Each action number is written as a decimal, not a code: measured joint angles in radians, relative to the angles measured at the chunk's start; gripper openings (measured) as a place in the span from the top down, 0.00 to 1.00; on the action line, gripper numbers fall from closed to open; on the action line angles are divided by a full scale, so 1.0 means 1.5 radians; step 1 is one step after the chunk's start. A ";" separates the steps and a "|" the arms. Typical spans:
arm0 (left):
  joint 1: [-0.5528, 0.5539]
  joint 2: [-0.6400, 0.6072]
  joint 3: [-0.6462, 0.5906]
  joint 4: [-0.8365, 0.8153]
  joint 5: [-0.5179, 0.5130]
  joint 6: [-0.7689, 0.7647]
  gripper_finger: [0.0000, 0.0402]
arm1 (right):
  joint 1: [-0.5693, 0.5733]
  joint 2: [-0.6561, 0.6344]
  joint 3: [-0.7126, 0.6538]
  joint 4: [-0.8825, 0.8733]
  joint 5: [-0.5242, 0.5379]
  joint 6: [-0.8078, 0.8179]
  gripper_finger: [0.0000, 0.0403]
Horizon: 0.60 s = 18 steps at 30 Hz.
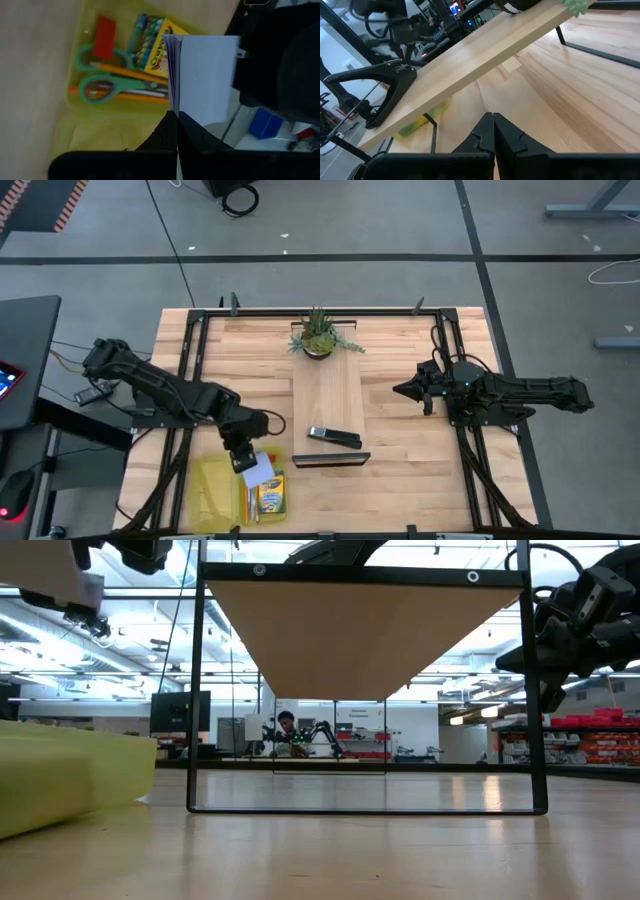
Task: Pack school essentials
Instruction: Put the blue sticky note into the yellow supply box
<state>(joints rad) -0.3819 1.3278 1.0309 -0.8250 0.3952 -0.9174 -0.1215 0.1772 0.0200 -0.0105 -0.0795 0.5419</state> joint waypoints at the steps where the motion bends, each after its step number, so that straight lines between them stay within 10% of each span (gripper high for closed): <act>1: -0.006 0.009 0.000 0.009 -0.002 0.002 1.00 | 0.000 0.000 0.000 0.000 0.000 0.000 0.99; 18: -0.073 0.179 0.000 0.020 -0.049 0.025 1.00 | 0.000 0.000 0.000 0.000 0.000 0.000 0.99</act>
<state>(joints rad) -0.4920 1.5966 1.0309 -0.7943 0.3214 -0.8795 -0.1215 0.1772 0.0200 -0.0105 -0.0795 0.5419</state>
